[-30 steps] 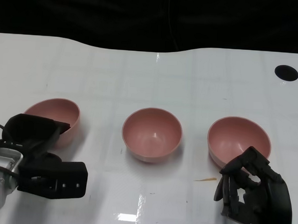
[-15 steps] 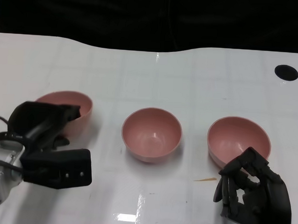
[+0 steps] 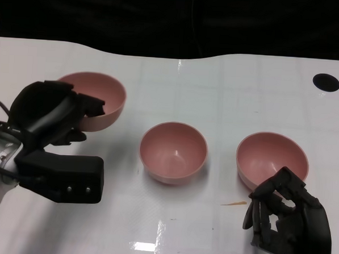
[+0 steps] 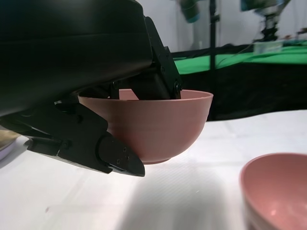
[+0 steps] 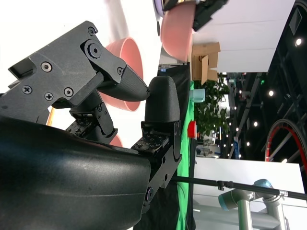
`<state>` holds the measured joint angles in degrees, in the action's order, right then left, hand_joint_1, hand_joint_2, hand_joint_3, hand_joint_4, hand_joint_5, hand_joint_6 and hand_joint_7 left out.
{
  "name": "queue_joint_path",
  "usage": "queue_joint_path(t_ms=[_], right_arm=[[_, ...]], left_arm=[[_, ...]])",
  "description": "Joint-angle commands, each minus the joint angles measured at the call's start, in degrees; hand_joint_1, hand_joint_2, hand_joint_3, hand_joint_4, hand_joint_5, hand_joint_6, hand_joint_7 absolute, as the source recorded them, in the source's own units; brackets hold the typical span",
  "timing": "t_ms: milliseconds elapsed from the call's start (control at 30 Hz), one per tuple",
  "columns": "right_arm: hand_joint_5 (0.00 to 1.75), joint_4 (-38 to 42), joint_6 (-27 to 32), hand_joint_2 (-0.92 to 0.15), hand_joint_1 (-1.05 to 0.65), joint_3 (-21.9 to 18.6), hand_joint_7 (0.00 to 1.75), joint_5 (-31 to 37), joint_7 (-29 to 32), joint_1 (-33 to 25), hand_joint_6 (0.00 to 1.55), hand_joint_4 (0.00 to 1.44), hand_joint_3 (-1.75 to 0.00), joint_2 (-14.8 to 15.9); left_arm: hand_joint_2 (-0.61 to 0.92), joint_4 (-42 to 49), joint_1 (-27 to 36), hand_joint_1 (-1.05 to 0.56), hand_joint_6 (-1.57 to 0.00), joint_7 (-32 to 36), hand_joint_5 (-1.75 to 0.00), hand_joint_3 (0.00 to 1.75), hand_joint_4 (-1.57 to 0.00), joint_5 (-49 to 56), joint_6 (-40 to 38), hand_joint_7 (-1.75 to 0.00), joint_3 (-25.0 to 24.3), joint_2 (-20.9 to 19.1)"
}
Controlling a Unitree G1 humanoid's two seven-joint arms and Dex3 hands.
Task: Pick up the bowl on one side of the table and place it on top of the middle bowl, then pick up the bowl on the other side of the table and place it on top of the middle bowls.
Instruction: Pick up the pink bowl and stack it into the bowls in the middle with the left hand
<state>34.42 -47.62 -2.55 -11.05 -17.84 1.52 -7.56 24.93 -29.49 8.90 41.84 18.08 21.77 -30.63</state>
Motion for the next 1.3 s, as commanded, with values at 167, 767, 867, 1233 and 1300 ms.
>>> queue_joint_path(t_ms=[167, 767, 867, 1233, 1300], right_arm=[[1.75, -0.7, 0.0, -0.52, -0.06, -0.3, 1.68, 0.0, 0.9, -0.4, 0.66, 0.91, -1.31, 0.2], [1.75, -0.4, -0.7, -0.51, -0.08, -0.2, 1.67, 0.4, 1.5, -0.3, 0.67, 0.92, -1.29, 0.0], [1.75, -0.5, -0.4, -0.52, -0.08, -0.1, 1.66, 0.8, 1.7, -0.4, 0.66, 0.91, -1.30, 0.1], [1.75, 0.2, -1.4, -0.51, -0.07, 0.1, 1.66, 0.8, 2.2, 0.1, 0.67, 0.91, -1.31, -0.5], [1.75, 0.3, -1.6, -0.51, -0.07, 0.2, 1.66, 0.8, 2.1, 0.1, 0.67, 0.91, -1.31, -0.6]], left_arm=[[0.92, -10.0, 0.9, 0.00, -0.70, -6.7, -1.72, 0.08, -0.66, -1.3, 0.7, -1.48, -1.9, -1.3], [0.92, -6.1, -1.2, -0.10, -0.83, -5.6, -1.62, 0.06, -0.74, 2.2, 4.5, -1.22, 2.1, 6.9], [0.91, -4.5, -1.1, -0.06, -0.73, -5.4, -1.72, 0.03, -0.71, 2.4, 4.7, -1.44, 2.9, 8.2], [0.88, 1.8, -3.2, -0.10, -1.15, -5.3, -1.62, 0.00, -0.70, 3.8, 4.3, -0.26, 5.3, 11.7], [0.87, 3.1, -3.9, -0.09, -1.18, -4.7, -1.70, 0.00, -0.66, 4.2, 4.3, -0.30, 5.7, 12.1]])
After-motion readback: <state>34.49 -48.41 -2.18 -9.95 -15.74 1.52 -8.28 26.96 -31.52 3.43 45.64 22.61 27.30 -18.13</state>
